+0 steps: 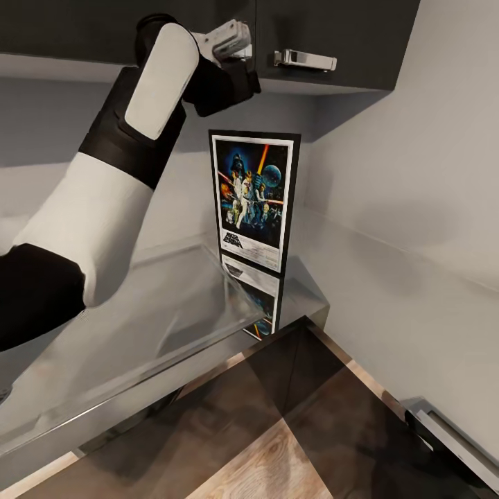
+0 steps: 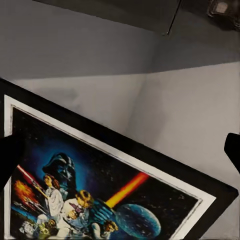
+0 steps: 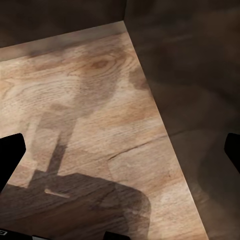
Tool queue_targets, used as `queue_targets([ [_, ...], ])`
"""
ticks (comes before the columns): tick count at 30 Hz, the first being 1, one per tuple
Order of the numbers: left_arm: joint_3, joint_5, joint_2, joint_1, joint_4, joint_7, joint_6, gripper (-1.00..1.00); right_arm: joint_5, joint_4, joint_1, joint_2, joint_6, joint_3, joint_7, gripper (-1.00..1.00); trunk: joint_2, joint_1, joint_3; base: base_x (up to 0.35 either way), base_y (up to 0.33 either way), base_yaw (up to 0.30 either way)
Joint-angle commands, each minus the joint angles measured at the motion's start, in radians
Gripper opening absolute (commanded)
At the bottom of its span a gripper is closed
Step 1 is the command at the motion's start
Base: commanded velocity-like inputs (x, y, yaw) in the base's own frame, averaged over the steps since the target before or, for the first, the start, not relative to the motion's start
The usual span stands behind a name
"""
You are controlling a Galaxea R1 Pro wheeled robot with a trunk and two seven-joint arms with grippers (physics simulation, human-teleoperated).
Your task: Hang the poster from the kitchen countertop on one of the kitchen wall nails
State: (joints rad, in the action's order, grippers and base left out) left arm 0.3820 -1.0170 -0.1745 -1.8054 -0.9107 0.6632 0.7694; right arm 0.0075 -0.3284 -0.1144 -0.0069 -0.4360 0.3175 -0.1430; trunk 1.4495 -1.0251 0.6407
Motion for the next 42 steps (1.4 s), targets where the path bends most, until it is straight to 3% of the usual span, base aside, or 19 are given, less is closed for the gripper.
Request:
queue_targets([
  [1,0.001,-0.018,0.000,-0.008,0.027,0.010,-0.001,1.00,0.001,0.000,-0.001,-0.001,-0.001,0.008,-0.009,1.00,0.000,0.000,0.001,0.000,0.000,0.000],
  [9,-0.012,-0.044,0.000,-0.018,0.135,0.008,-0.029,1.00,0.001,0.000,-0.001,-0.001,-0.001,0.008,-0.009,1.00,0.000,0.000,0.001,0.000,0.000,0.000],
  [12,-0.014,-0.088,0.000,-0.018,0.160,0.007,-0.045,1.00,0.001,0.000,-0.001,-0.001,-0.001,0.008,-0.009,1.00,0.000,0.000,0.001,0.000,0.000,0.000],
  [16,-0.012,-0.118,0.000,-0.018,0.198,0.005,-0.068,1.00,0.001,0.000,-0.001,-0.001,-0.001,0.008,-0.009,1.00,0.000,0.000,0.001,0.000,0.000,0.000],
  [25,-0.005,-0.128,0.000,-0.019,0.217,0.000,-0.106,1.00,0.001,0.000,-0.001,-0.001,-0.001,0.008,-0.009,1.00,0.000,0.000,0.001,0.000,0.000,0.000],
  [42,-0.006,-0.130,0.000,-0.019,0.223,0.000,-0.112,1.00,0.000,-0.001,-0.001,-0.001,-0.001,0.008,-0.009,1.00,0.000,0.000,0.006,0.000,0.000,0.000],
])
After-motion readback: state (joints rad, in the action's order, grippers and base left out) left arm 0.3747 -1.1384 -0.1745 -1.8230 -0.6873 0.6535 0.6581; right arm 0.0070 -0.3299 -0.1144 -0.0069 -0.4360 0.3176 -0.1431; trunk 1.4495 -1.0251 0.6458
